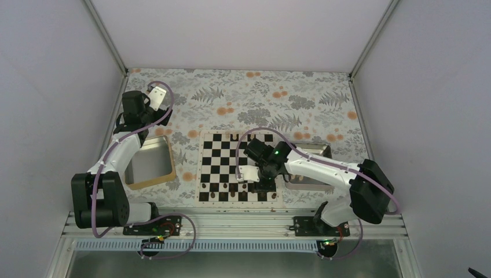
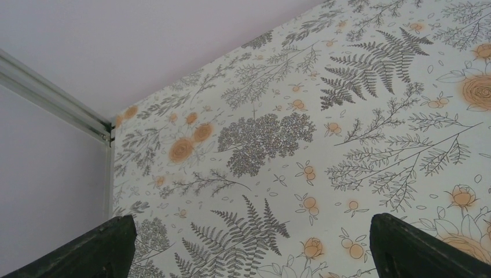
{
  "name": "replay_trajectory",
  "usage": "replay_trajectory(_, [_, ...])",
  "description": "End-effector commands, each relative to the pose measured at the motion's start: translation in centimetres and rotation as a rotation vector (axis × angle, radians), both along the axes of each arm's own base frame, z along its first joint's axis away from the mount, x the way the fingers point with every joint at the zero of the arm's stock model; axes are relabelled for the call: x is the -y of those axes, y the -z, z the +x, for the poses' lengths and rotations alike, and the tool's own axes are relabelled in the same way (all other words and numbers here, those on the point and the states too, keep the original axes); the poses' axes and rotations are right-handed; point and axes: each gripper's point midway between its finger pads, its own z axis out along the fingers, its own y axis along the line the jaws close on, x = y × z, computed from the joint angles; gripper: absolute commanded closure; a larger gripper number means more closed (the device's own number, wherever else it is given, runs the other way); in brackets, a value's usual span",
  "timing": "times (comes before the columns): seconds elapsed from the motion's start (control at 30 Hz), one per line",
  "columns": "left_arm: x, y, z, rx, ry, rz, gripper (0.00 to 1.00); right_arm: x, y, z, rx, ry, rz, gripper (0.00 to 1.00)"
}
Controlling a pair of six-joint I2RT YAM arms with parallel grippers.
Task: Set up the chess pieces on the board
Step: Adjust the chess piece on the chessboard.
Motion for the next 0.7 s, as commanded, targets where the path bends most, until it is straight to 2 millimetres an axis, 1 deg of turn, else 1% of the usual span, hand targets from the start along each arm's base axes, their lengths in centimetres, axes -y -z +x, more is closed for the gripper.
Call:
replay_trajectory(0.0, [-0.5, -0.7, 0.1, 0.033, -0.013, 0.025, 0.00, -0.1, 1.3, 0.0, 0.041, -0.006, -0.034, 0.60])
replay_trajectory(0.13, [-0.6, -0.8, 0.1, 0.037, -0.018, 0.025, 0.00, -0.1, 1.9, 0.2, 0.072, -0.009, -0.056, 0.61])
replay_trajectory(0.33, [-0.6, -0.6, 0.1, 0.033, -0.016, 0.023, 0.00, -0.9, 1.8, 0.5, 0.091, -0.012, -0.046, 0.61])
replay_trajectory(0.57, [-0.5, -0.9, -0.1, 0.045, -0.013, 0.021, 0.00, -1.2, 2.3, 0.7, 0.087, -0.018, -0.064, 0.62])
replay_trajectory(0.67, [-0.5, -0.8, -0.1, 0.043, -0.013, 0.022, 0.00, -1.4, 2.1, 0.8, 0.091, -0.020, -0.059, 0.63])
